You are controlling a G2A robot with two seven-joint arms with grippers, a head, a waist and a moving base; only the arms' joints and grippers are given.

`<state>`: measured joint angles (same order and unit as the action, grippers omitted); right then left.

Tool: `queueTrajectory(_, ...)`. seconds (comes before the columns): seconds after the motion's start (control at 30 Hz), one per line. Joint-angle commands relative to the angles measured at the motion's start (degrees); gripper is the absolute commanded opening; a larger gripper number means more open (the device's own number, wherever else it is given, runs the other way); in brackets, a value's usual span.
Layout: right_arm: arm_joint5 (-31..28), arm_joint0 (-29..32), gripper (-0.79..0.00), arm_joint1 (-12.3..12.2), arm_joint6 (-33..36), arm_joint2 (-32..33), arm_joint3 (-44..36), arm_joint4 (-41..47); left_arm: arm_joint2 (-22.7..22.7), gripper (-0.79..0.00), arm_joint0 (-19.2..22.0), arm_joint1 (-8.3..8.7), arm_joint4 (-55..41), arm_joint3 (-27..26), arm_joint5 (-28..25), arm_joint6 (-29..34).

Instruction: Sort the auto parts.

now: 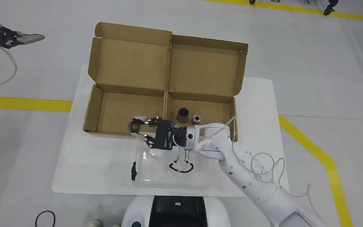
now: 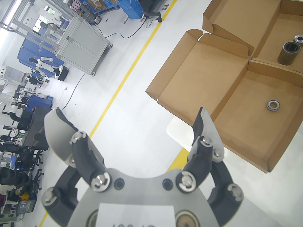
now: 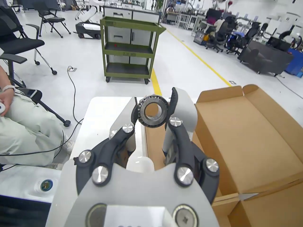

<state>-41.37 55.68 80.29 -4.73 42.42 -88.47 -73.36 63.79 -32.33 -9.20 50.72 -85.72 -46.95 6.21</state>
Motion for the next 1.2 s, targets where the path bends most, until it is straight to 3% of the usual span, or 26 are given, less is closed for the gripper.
queueTrajectory(0.0, -0.17, -1.43, -0.785, 0.58, -0.33, -0.93, 3.59, 1.73, 0.00, 0.000, 0.00, 0.00, 0.00, 0.00, 0.00, 0.00)
queueTrajectory(0.5, 7.87, -9.97, -0.785, 6.16, 0.87, -7.65, 20.56, 6.67, 0.00, 0.000, 0.00, 0.00, 0.00, 0.00, 0.00, 0.00)
queueTrajectory(1.17, 17.45, -19.23, -0.785, 14.00, 12.63, -12.48, 37.01, 11.28, 0.00, 0.000, 0.00, 0.00, 0.00, 0.00, 0.00, 0.00)
